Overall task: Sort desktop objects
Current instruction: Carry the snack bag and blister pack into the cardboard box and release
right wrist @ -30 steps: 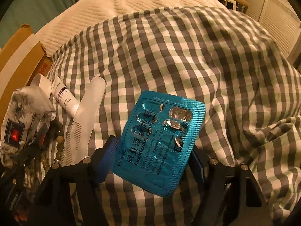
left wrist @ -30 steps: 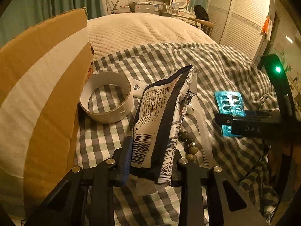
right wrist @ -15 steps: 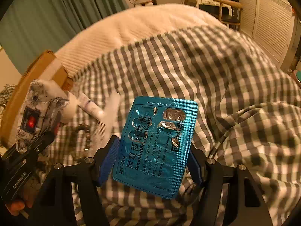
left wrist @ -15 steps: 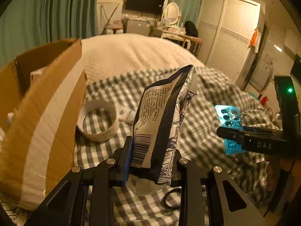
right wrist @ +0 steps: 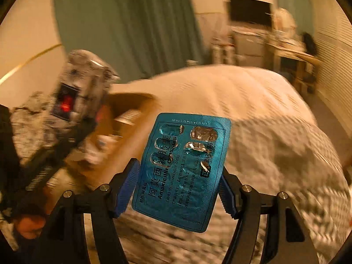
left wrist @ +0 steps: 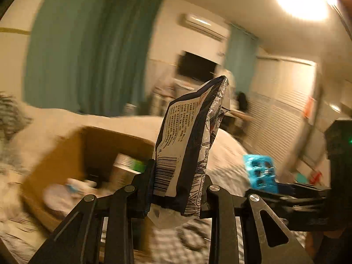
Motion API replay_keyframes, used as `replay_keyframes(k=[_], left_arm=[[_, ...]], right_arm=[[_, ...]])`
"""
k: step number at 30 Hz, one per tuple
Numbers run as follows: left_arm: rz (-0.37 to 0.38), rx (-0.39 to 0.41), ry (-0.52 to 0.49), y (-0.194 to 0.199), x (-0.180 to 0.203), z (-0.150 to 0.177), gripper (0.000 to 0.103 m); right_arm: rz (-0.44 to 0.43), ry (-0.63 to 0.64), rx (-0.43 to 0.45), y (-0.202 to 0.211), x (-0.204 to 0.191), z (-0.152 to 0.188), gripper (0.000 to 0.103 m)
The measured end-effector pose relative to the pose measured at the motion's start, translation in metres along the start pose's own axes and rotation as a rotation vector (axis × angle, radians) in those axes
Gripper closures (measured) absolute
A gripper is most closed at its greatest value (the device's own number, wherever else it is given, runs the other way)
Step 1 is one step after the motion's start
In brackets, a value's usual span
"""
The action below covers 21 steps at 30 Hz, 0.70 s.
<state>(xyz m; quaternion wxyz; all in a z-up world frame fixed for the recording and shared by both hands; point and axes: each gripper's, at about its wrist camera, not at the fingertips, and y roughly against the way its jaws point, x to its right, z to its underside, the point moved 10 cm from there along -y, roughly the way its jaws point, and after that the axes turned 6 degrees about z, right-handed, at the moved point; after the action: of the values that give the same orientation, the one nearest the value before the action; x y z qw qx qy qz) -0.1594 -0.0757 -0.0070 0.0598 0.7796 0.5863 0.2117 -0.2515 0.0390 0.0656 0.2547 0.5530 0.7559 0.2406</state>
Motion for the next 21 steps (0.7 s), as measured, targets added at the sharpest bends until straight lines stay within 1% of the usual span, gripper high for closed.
replay_keyframes(k=[1,2,4,6,7,9,11,12,13,14,15,16,17,19,20,21], left_arm=[[-0.062,-0.008,0.006,0.001,-0.023,-0.003,0.074],[-0.104,-0.013,0.016,0.000,-0.039,-0.003,0.074],[-0.215,-0.061,0.041,-0.006,-0.079,0.005,0.074],[-0.258,-0.104,0.079,-0.016,-0.103,0.015,0.074],[-0.267,-0.117,0.095,-0.019,-0.111,0.018,0.074],[-0.285,-0.133,0.100,-0.025,-0.118,0.023,0.074],[-0.293,-0.143,0.096,-0.034,-0.118,0.026,0.071],[-0.289,-0.147,0.094,-0.036,-0.116,0.027,0.060],[-0.282,-0.153,0.094,-0.034,-0.114,0.029,0.042],[-0.278,-0.153,0.099,-0.033,-0.112,0.030,0.033],[-0.277,-0.148,0.103,-0.029,-0.109,0.029,0.017],[-0.277,-0.131,0.107,-0.028,-0.110,0.027,0.010],[-0.279,-0.110,0.111,-0.023,-0.110,0.024,0.009],[-0.279,-0.093,0.105,-0.018,-0.108,0.020,0.007],[-0.276,-0.091,0.097,-0.015,-0.103,0.019,0.007],[-0.270,-0.092,0.087,-0.015,-0.097,0.018,0.007]], right_arm=[[-0.044,0.012,0.007,-0.003,-0.019,-0.011,0.036],[-0.074,0.021,0.013,-0.005,-0.036,-0.020,0.036],[-0.122,0.049,0.015,-0.019,-0.068,-0.035,0.036],[-0.155,0.071,0.007,-0.038,-0.095,-0.042,0.036],[-0.163,0.084,0.010,-0.047,-0.108,-0.045,0.036],[-0.144,0.112,0.010,-0.066,-0.123,-0.047,0.036],[-0.152,0.106,-0.007,-0.083,-0.134,-0.047,0.036],[-0.159,0.097,-0.013,-0.090,-0.137,-0.047,0.036],[-0.169,0.086,-0.014,-0.096,-0.140,-0.049,0.035],[-0.168,0.080,-0.009,-0.099,-0.140,-0.053,0.032],[-0.162,0.072,0.003,-0.100,-0.139,-0.056,0.022],[-0.154,0.061,0.021,-0.096,-0.137,-0.060,0.014],[-0.148,0.052,0.038,-0.091,-0.136,-0.063,0.014],[-0.146,0.044,0.071,-0.076,-0.126,-0.067,0.014],[-0.132,0.038,0.083,-0.065,-0.117,-0.067,0.013],[-0.111,0.024,0.099,-0.053,-0.100,-0.069,0.013]])
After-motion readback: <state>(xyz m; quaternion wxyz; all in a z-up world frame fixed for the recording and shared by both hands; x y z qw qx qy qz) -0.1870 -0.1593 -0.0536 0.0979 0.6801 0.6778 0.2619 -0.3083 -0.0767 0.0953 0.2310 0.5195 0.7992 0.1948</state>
